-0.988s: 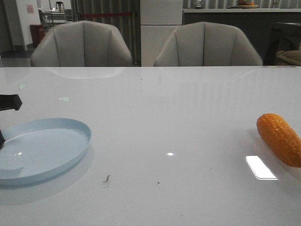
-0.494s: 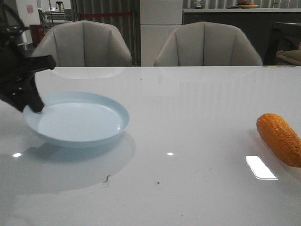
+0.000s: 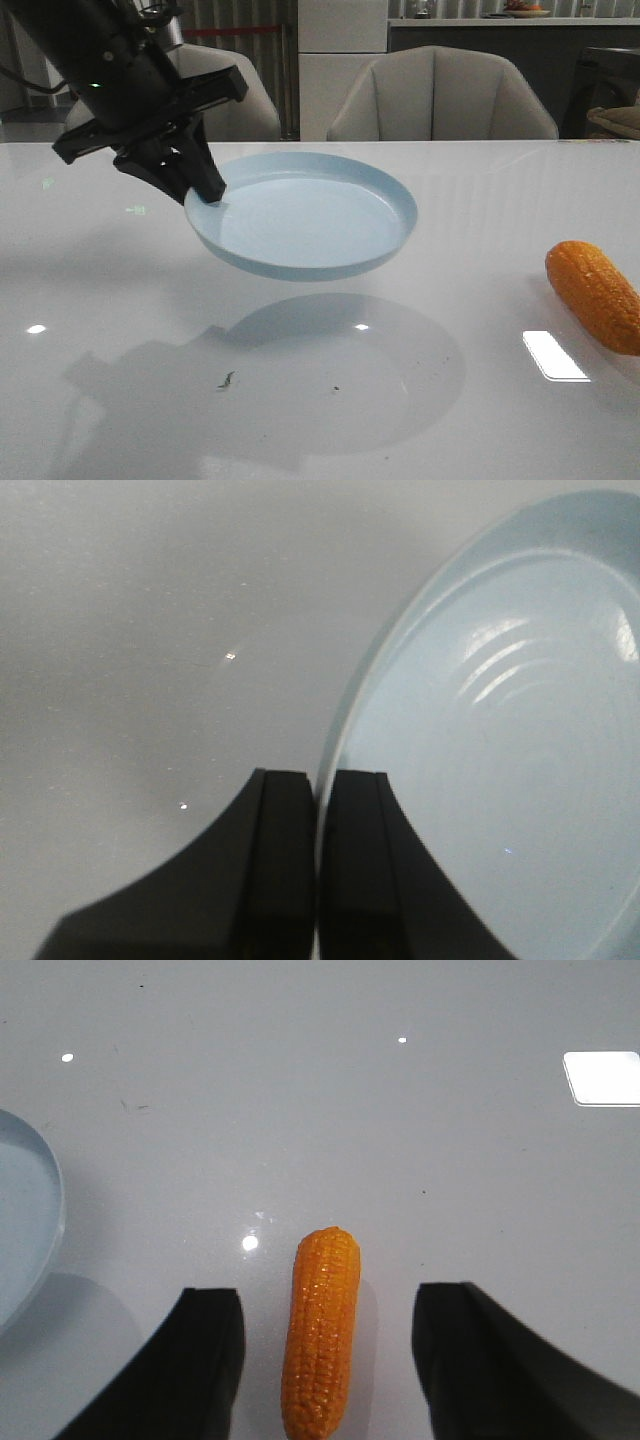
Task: Place corn on plate with both arms
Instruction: 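Grip the plate rim and drag it toward the table center, then release the plate and lift the left gripper away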
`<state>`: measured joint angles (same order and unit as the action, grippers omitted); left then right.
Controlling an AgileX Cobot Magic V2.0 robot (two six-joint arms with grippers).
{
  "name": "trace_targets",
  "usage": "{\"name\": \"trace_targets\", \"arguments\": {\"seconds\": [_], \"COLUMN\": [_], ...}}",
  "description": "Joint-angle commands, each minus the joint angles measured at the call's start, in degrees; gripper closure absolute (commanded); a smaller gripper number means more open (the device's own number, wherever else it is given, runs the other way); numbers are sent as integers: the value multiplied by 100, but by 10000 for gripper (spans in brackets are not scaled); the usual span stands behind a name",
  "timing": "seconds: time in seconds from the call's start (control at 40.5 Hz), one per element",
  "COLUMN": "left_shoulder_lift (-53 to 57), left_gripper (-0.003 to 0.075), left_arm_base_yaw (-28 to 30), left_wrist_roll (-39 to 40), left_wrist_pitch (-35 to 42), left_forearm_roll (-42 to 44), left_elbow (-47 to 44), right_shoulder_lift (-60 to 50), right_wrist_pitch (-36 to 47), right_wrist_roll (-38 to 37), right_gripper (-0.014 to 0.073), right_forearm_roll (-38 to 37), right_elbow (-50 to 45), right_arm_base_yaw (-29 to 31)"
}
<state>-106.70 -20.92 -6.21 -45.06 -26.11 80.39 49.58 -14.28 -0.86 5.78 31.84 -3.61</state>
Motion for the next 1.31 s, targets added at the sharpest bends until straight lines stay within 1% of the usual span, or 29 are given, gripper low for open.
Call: {"name": "trace_targets", "arguments": {"seconds": [0.0, 0.222, 0.395, 0.692, 0.815, 0.889, 0.914, 0.939, 1.038, 1.087, 1.112, 1.161, 1.285], "left_shoulder_lift": [215, -239, -597, -649, -649, -649, -649, -649, -649, -649, -649, -649, -583], "left_gripper": [627, 627, 627, 627, 617, 577, 543, 526, 370, 302, 283, 263, 281], "left_arm_base_yaw": [-149, -270, -281, -281, -270, -263, -263, -263, -263, -263, -263, -263, -247], "left_wrist_roll": [0, 0, 0, 0, 10, 10, 10, 10, 10, 10, 10, -13, -320], "left_wrist_pitch": [270, 233, 261, 476, 394, 275, 252, 242, 239, 300, 300, 277, 223], "left_forearm_roll": [-276, -636, -646, -770, -955, -1156, -1214, -1224, -1224, -1224, -1224, -1200, -969], "left_elbow": [186, 186, 186, 186, 186, 201, 213, 224, 249, 249, 249, 258, 272], "right_shoulder_lift": [-32, -32, -32, -32, -32, -32, -32, -32, -32, -32, -32, -32, -32], "right_wrist_pitch": [435, 435, 435, 435, 435, 435, 435, 435, 435, 435, 435, 435, 435], "right_wrist_roll": [35, 35, 35, 35, 35, 35, 35, 35, 35, 35, 35, 35, 35], "right_gripper": [109, 109, 109, 109, 109, 109, 109, 109, 109, 109, 109, 109, 109], "right_forearm_roll": [-3, -3, -3, -3, -3, -3, -3, -3, -3, -3, -3, -3, -3], "right_elbow": [201, 201, 201, 201, 201, 201, 201, 201, 201, 201, 201, 201, 201], "right_arm_base_yaw": [23, 23, 23, 23, 23, 23, 23, 23, 23, 23, 23, 23, 23]}}
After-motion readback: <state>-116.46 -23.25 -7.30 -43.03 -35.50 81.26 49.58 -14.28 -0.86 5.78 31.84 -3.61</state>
